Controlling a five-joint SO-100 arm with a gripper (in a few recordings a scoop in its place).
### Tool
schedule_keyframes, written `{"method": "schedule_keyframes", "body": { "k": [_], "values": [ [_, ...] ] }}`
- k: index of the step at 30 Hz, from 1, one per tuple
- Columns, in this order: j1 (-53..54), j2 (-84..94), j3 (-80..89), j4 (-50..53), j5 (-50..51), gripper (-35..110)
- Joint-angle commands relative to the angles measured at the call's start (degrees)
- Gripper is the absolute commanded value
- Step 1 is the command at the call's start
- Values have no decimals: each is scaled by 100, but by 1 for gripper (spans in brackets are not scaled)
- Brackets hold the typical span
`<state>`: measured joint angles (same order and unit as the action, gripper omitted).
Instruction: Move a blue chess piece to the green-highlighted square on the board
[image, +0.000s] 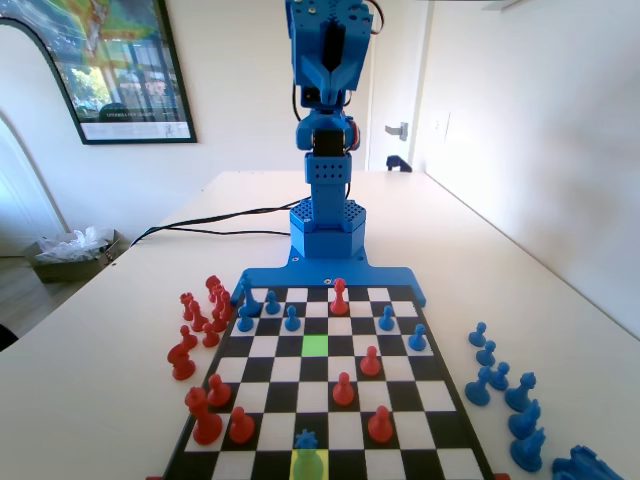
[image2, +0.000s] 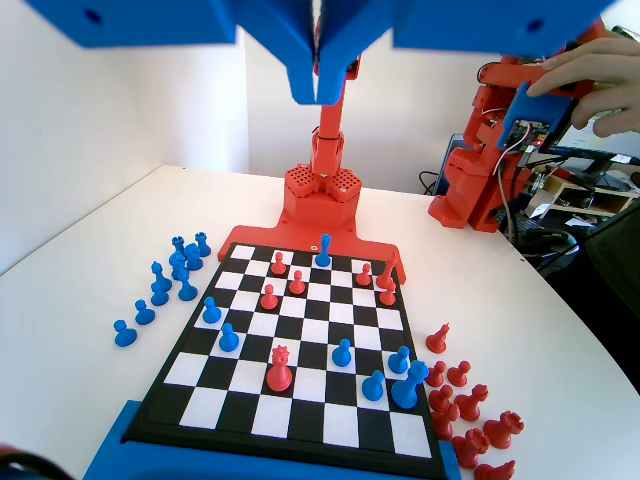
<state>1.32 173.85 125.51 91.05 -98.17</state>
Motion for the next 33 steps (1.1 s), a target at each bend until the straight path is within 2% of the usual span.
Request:
{"method": "schedule_keyframes", "body": {
  "k": [1,22,27,33],
  "values": [
    [44,123,-53,-62,79,1],
    [35,18,-114,-35,-70,1],
    [62,-694,-756,105,79,1],
    [62,-2021,-1881,826,193,1]
  ]
}}
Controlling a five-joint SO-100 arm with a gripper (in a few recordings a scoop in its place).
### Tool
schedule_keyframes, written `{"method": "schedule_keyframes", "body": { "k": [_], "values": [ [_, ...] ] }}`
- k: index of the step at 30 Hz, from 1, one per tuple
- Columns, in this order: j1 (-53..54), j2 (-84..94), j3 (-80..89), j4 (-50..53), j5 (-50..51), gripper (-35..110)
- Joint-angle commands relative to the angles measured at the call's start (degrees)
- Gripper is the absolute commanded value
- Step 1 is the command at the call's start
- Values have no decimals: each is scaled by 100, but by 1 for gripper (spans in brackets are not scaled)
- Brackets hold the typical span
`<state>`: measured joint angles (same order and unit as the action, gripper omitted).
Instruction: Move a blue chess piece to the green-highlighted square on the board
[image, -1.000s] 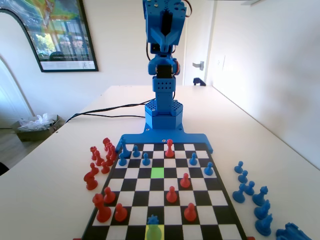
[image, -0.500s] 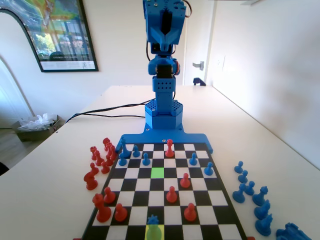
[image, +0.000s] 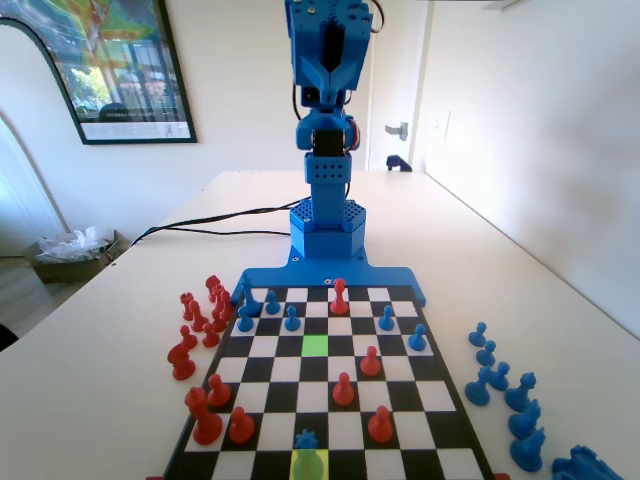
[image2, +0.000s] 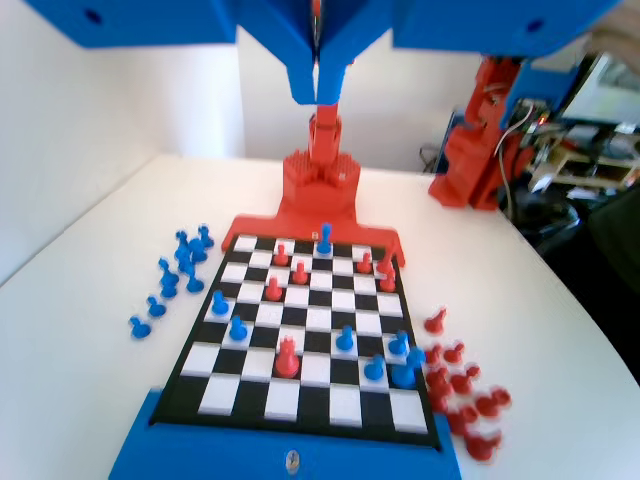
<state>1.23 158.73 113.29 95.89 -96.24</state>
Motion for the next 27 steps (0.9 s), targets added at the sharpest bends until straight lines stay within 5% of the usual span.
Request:
{"method": "schedule_keyframes", "body": {
  "k": [1,27],
  "values": [
    [79,-765,-844,448,18,1],
    [527,-5212,-2839,141,-44,2]
  ]
}}
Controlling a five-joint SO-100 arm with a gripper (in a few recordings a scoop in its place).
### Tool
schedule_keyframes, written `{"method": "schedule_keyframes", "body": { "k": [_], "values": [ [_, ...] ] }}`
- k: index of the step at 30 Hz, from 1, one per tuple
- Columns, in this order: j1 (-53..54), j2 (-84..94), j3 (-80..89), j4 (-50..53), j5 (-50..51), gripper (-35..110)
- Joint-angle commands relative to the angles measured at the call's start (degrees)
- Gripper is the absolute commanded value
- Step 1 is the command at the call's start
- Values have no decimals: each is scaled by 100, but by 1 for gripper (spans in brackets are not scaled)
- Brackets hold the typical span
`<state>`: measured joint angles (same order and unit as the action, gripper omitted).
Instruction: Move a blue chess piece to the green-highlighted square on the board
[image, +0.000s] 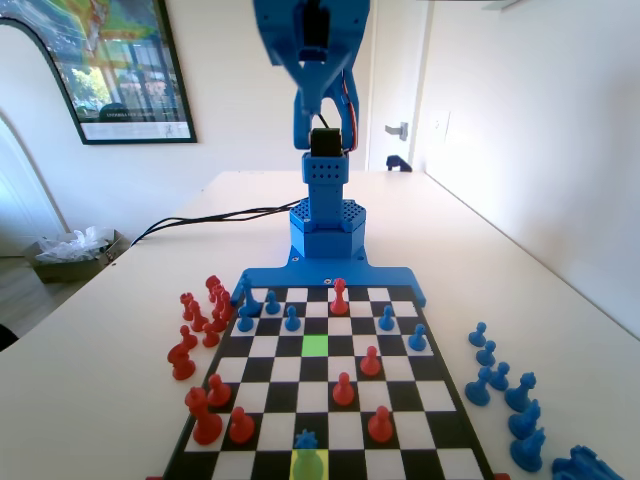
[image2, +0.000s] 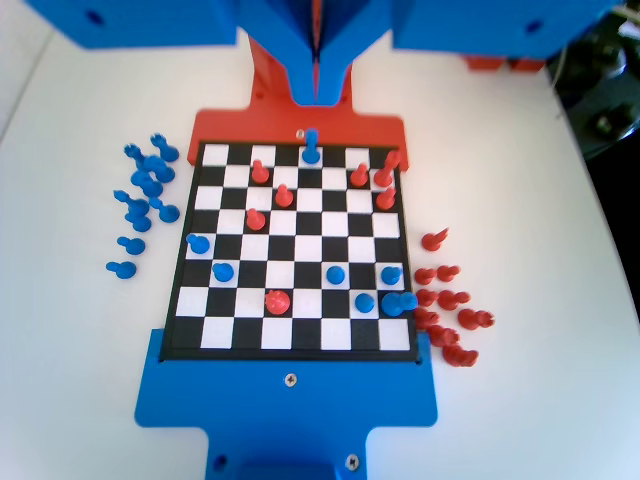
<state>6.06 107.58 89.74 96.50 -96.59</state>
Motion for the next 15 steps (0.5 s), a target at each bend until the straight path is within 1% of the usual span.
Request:
{"method": "schedule_keyframes", "body": {
  "k": [1,7,10,15],
  "values": [
    [62,-202,-519,79,-9,2],
    [246,-1011,-905,53,-149,2],
    [308,-1661,-1433,62,-220,2],
    [352,-2514,-1934,-352,-264,3]
  ]
}}
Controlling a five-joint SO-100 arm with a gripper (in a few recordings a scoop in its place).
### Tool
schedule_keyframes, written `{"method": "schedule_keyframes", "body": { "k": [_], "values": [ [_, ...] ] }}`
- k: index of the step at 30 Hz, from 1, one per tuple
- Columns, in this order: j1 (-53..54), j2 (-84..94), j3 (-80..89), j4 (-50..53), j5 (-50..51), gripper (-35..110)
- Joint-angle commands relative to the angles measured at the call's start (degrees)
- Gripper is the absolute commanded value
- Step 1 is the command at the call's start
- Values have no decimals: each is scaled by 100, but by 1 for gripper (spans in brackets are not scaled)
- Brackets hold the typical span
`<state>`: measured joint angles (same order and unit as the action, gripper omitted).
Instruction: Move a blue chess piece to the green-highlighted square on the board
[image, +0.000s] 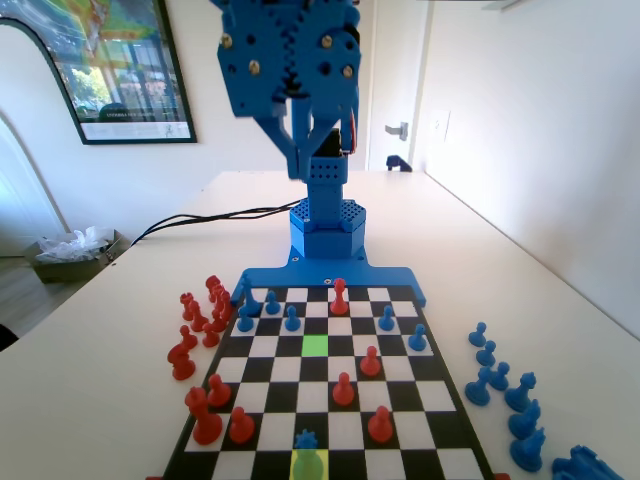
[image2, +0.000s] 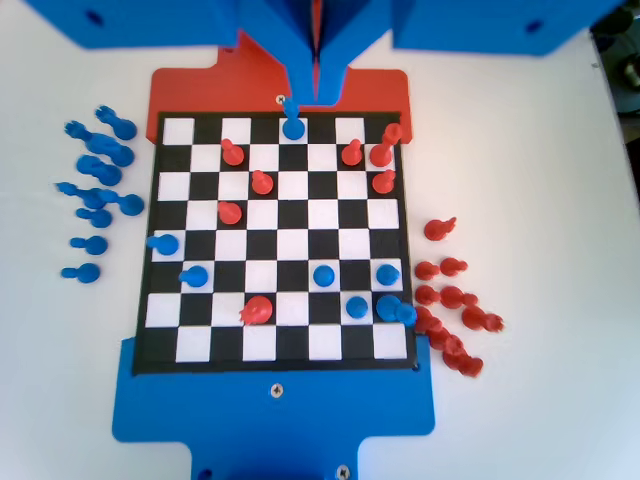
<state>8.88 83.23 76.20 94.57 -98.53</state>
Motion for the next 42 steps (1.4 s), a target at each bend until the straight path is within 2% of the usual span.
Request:
{"method": "schedule_keyframes", "body": {
  "k": [1,7,17,42],
  "values": [
    [62,-220,-668,-246,-70,3],
    [-53,-1037,-1415,-387,-70,5],
    [-255,-1354,-1292,-1090,-132,10],
    [-404,-3015,-2769,-976,-70,10]
  ]
}}
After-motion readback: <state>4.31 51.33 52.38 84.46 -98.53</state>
